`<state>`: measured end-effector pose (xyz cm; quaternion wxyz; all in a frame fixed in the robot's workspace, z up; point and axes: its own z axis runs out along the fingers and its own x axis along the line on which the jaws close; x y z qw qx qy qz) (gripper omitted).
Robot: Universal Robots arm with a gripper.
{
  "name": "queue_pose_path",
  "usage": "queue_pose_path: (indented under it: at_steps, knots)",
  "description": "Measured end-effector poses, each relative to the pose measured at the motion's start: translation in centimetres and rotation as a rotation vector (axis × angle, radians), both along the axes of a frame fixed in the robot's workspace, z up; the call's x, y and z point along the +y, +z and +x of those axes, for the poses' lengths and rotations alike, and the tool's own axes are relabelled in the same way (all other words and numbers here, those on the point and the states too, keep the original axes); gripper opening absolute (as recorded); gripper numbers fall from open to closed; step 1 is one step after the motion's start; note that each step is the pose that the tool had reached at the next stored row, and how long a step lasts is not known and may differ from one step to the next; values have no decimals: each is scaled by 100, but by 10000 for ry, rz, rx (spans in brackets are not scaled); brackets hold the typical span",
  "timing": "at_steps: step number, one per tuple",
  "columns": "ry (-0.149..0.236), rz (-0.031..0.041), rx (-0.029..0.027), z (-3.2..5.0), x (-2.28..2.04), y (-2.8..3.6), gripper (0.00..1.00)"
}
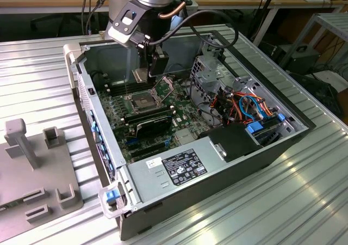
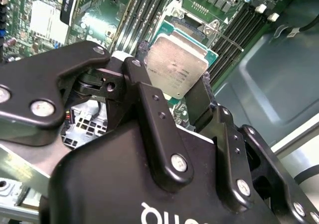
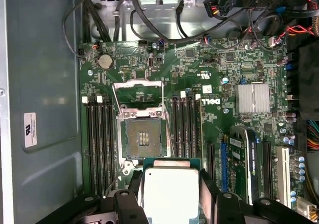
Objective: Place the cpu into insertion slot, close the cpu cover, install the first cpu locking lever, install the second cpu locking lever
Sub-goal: 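Place the cpu into insertion slot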
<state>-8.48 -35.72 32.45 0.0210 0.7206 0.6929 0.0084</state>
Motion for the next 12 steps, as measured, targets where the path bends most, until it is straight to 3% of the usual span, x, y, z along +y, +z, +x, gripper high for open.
queue_pose_path:
  at_steps: [4, 12]
  knots:
    - [798, 0, 0, 12, 6, -31, 55]
    - [842, -20, 0, 19, 12, -37, 55]
